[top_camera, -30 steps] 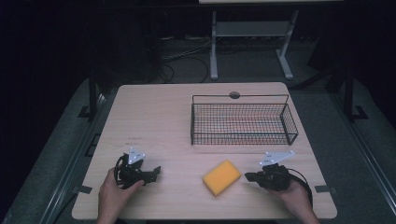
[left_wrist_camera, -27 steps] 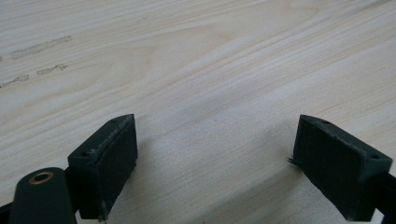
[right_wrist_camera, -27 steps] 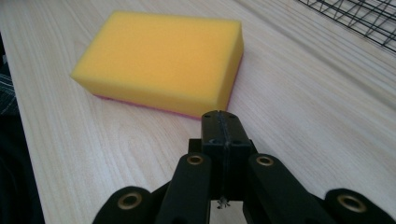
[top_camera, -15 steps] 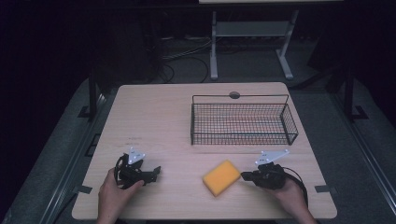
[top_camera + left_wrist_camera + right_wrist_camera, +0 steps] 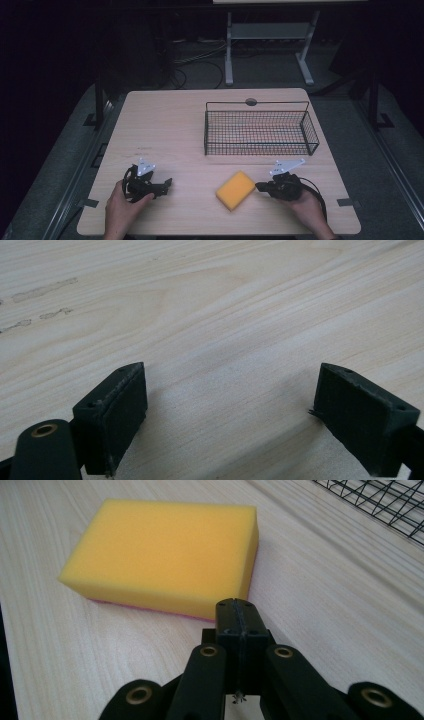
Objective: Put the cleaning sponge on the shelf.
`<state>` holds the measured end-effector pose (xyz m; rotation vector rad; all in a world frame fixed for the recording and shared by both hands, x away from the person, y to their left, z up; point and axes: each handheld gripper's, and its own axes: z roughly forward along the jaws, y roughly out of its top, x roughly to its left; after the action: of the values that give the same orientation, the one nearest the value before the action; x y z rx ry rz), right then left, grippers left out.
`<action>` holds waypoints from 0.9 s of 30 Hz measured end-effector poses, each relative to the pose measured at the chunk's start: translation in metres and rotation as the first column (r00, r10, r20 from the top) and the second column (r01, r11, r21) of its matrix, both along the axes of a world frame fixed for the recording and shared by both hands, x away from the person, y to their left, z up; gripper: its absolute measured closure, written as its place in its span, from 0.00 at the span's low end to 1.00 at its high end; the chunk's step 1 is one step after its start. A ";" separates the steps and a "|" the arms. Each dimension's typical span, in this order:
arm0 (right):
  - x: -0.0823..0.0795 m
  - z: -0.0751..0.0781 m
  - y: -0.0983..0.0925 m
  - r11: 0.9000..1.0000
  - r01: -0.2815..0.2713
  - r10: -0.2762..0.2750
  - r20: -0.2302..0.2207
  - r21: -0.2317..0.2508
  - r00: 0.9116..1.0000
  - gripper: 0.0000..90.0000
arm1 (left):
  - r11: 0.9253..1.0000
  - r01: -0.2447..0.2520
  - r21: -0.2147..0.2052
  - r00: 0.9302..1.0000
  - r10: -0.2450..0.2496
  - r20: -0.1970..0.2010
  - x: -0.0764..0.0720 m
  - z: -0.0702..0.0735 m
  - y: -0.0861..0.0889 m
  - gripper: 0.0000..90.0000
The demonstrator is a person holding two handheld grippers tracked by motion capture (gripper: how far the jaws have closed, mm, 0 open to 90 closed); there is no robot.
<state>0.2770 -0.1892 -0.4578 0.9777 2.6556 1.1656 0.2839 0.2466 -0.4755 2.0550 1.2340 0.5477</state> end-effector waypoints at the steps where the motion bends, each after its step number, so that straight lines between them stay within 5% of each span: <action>1: 0.000 0.000 0.000 1.000 0.000 0.000 0.000 0.000 1.000 0.99 | 1.000 0.000 0.000 1.000 0.000 0.000 0.000 0.000 0.000 0.14; 27: 0.022 0.002 0.021 1.000 -0.008 0.008 0.013 0.005 1.000 1.00 | 1.000 -0.001 0.000 1.000 0.001 0.000 0.000 0.000 0.000 0.14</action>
<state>0.2986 -0.1685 -0.4560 0.9572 2.6503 1.1770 0.2837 0.2465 -0.4755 2.0542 1.2351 0.5482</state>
